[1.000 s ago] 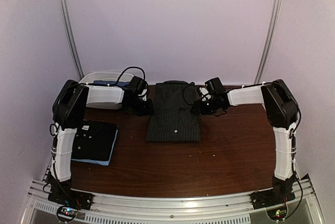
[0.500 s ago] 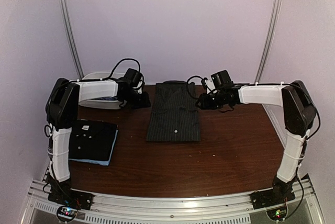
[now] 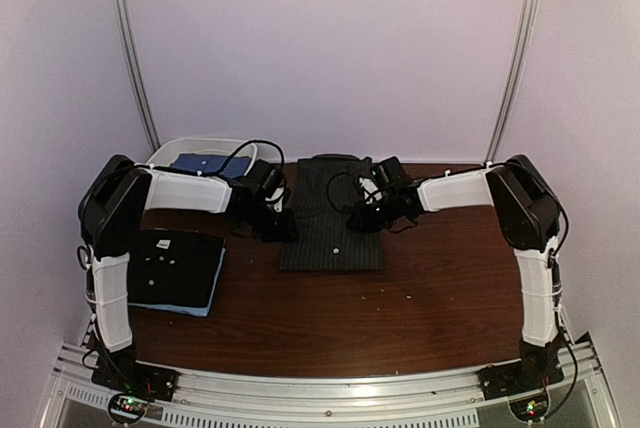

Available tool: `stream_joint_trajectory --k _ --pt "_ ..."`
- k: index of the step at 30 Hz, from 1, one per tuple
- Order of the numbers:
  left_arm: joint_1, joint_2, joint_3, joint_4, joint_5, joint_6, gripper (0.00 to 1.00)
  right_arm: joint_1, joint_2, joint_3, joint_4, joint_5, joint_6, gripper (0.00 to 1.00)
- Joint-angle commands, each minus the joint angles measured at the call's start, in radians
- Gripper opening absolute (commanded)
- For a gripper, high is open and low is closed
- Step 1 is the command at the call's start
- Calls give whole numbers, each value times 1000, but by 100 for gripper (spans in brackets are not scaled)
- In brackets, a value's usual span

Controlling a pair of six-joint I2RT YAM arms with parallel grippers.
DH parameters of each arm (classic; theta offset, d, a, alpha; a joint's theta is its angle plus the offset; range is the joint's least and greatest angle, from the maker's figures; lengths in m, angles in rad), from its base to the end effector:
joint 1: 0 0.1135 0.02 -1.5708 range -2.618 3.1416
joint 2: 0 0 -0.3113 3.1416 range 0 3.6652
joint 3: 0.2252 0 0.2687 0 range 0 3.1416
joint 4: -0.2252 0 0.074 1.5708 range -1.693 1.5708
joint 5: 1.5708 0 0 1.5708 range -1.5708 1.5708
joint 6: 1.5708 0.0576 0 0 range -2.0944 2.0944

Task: Fold and stack the long sleeve shirts
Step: Smooth out the rectangle-folded shirt at the center of the board.

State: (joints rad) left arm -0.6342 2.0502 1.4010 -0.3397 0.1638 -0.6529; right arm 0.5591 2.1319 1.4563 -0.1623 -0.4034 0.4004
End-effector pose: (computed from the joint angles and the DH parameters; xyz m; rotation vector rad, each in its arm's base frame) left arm 0.3814 -0.2922 0.1699 0.0411 2.6960 -0.6613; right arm 0.4225 0.2910 0.1657 -0.3973 2.4993 0.9046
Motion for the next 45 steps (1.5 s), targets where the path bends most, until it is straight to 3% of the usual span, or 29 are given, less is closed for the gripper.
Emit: stream_joint_trajectory --k 1,13,26,39,45 --pt "7 -14 -41 79 9 -25 32 7 61 70 32 -29 11 16" --pt "7 24 -38 85 17 -21 30 9 147 214 -23 -7 5 29" --pt "7 24 -31 78 23 -14 29 -5 204 291 24 -113 32 30" --pt "7 -6 -34 60 1 -6 29 -61 -33 114 55 -53 55 32" --pt "7 -64 -76 56 -9 -8 29 -55 -193 -115 138 -75 82 33"
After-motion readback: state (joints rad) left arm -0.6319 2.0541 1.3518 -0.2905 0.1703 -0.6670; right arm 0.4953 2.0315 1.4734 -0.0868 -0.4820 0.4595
